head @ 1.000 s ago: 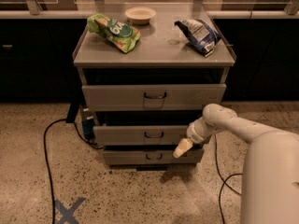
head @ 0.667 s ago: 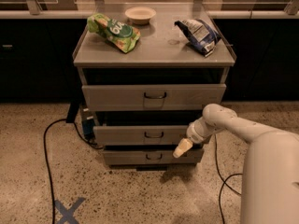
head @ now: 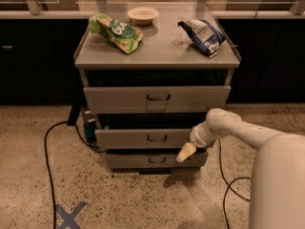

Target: Open middle drawer

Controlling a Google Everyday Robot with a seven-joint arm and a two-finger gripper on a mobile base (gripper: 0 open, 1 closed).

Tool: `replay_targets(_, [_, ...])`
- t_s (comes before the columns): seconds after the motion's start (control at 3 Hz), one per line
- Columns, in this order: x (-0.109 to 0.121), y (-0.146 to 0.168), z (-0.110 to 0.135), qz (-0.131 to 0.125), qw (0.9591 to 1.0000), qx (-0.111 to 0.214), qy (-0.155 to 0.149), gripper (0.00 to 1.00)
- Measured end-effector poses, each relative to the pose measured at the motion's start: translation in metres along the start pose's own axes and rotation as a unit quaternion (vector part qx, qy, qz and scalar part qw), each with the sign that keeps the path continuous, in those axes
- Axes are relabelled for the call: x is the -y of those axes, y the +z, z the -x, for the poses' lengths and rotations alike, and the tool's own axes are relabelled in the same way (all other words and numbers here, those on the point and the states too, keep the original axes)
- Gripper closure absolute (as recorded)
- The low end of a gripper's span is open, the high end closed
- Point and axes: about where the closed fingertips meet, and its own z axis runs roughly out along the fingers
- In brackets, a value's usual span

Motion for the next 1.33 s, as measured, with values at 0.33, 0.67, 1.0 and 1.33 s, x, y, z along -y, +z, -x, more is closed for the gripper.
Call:
replay_targets(0.33, [-0.014, 0.008, 0.008, -0.045, 0.9974, 0.014, -0.055, 0.00])
replay_targets(0.67, [-0.023, 0.021, 0.015, -0.087, 0.9914, 0.016, -0.097, 0.00])
replay_targets(1.0, [-0.016, 0.028, 0.027, -0.130, 0.9842, 0.028, -0.117, 0.00])
replay_targets(1.33, [-0.001, 0.040, 0.042, -0.146, 0.9827, 0.041, -0.107, 0.00])
